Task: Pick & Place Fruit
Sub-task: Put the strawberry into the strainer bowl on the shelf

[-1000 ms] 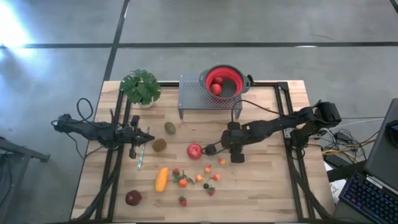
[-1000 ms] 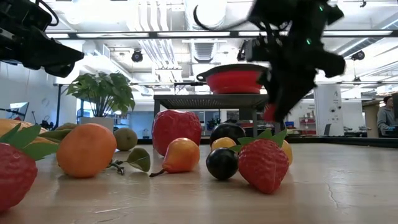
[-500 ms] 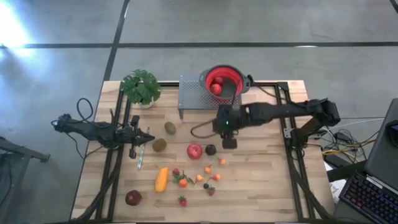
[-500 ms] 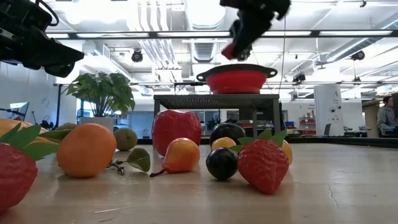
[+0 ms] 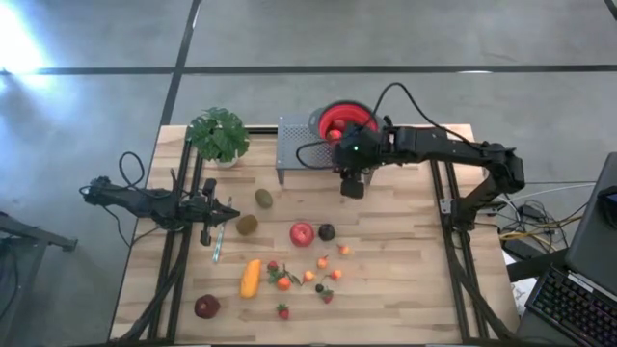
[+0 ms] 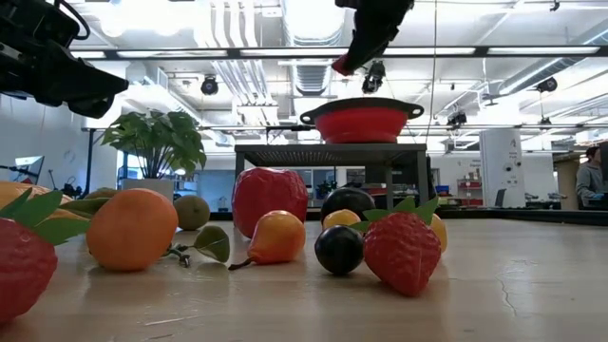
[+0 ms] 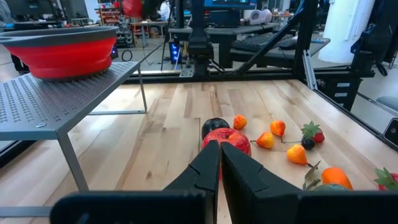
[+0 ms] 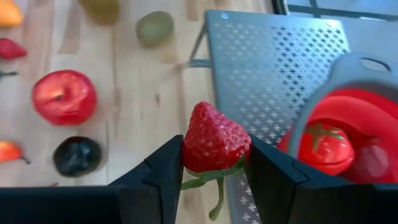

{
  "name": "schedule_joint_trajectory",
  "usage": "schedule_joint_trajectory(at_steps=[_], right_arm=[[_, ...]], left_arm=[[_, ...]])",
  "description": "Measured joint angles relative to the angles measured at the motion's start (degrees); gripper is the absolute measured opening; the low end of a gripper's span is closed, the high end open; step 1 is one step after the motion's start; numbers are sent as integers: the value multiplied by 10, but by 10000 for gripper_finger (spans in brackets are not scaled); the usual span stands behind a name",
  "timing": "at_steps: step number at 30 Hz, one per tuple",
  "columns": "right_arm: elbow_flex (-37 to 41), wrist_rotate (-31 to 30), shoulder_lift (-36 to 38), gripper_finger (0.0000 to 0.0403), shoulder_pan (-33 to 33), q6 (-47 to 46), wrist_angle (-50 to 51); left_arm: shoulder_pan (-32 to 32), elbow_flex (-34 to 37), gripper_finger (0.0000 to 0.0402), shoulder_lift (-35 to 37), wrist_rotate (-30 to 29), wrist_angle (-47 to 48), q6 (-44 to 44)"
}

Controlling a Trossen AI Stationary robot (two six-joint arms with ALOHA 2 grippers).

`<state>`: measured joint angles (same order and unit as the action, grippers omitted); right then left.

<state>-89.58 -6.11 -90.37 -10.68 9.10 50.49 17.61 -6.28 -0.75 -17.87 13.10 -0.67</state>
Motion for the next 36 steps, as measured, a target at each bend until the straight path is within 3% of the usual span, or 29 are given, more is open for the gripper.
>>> schedule_joint_trajectory(at_steps=[19,28,36], right_arm=[[-4,1,0,135,-145,-2,-5],[-2,1,-7,151,-212,-61,-44],[5,1,-41,138,-241,-71,-47]], left_arm=[[0,0,21,0,0,0,0],[0,0,21,0,0,0,0],[0,0,21,0,0,0,0]])
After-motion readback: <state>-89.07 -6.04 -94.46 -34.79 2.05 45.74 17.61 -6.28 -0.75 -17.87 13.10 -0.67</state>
